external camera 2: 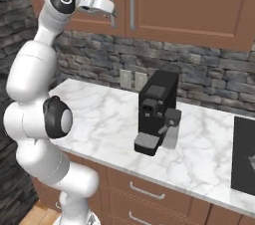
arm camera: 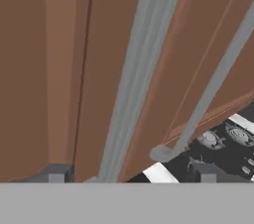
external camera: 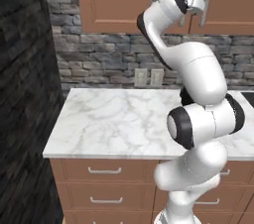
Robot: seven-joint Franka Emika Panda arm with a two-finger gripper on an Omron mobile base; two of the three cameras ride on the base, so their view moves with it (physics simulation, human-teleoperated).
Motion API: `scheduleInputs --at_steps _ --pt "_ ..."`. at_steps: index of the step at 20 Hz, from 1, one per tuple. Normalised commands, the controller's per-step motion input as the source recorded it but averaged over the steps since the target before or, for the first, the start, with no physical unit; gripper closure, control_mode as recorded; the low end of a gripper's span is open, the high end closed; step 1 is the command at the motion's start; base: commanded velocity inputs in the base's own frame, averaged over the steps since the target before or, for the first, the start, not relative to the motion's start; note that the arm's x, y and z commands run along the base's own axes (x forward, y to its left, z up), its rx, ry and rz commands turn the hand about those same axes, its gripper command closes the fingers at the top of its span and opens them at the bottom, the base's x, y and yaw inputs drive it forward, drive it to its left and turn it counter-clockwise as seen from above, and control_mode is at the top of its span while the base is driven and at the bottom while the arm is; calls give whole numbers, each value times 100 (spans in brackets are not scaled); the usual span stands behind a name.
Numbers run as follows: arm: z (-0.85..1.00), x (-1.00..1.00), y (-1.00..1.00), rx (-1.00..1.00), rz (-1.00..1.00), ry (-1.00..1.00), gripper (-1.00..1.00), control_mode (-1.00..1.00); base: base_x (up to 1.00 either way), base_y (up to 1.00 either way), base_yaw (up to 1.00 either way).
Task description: Open the cabinet. Pick the sponge and place it next to the sink. Then close the cabinet.
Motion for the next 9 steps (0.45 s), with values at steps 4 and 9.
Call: scheduleInputs --at_steps 4,9 --pt "-22 5 -70 5 -3 -2 -100 -100 0 0 0" --pt "-29 -23 -42 10 -1 -7 -100 -100 0 0 0"
